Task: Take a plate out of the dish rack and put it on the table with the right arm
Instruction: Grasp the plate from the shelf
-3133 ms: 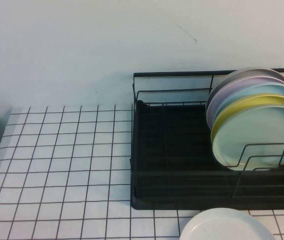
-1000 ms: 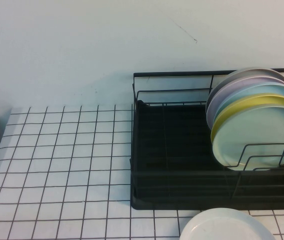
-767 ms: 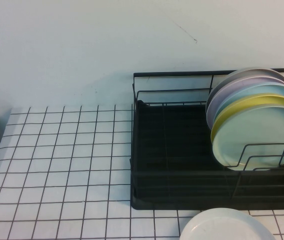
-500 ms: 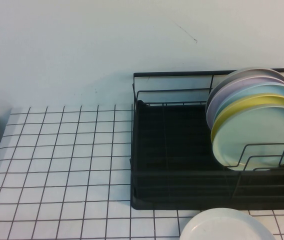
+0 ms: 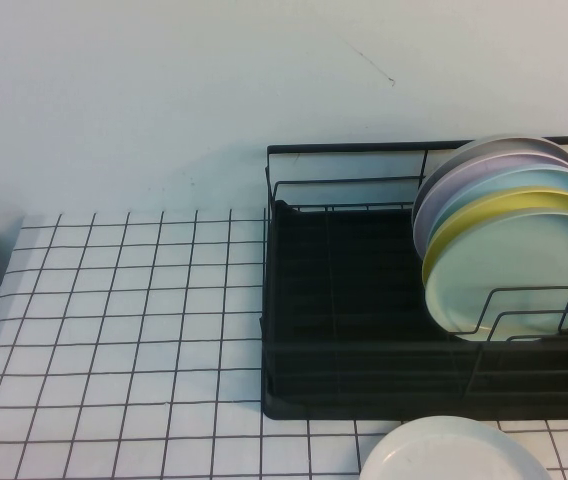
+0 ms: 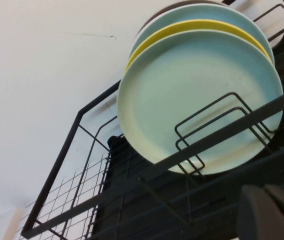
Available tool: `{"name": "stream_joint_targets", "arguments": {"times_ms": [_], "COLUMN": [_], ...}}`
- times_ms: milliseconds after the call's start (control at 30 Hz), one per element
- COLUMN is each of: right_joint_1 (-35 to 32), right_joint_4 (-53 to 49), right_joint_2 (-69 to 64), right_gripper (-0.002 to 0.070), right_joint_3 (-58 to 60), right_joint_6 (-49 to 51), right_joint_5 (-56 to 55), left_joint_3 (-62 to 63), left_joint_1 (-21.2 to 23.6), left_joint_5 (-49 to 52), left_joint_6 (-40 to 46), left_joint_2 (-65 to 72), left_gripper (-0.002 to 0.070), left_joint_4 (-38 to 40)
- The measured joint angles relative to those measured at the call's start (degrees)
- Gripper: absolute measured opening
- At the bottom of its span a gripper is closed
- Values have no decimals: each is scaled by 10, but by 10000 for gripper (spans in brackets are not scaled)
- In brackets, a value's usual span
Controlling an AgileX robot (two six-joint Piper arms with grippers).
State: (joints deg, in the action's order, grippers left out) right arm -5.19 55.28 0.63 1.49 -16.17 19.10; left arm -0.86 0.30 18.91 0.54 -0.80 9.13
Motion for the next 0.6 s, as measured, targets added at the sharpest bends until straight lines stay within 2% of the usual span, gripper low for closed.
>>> {"name": "stream_joint_targets", "arguments": {"times_ms": [133,267,467,533,600], "right_joint_1": [0,0,0,0,0], "right_joint_4": [0,0,-1,-2,-3], "right_joint_2": [-10,-83,-248,-302,-360], "right_gripper": [-2,-2,1,23,79], "right_joint_3": [-47,-134,-290,-331,-364], "right_joint_6": [-49,-141,-403,-467,-532], "right_joint_5": [15,47,141,169,193], "left_joint_3": [0,0,0,0,0], "left_joint_1": [0,0,0,0,0], "left_joint_5": [0,0,0,0,0], "left_joint_6": [0,0,0,0,0], "left_joint_2": [0,0,0,0,0], "left_gripper": [-3,-3,-3,-3,-3], "left_joint_4": [0,0,0,0,0]}}
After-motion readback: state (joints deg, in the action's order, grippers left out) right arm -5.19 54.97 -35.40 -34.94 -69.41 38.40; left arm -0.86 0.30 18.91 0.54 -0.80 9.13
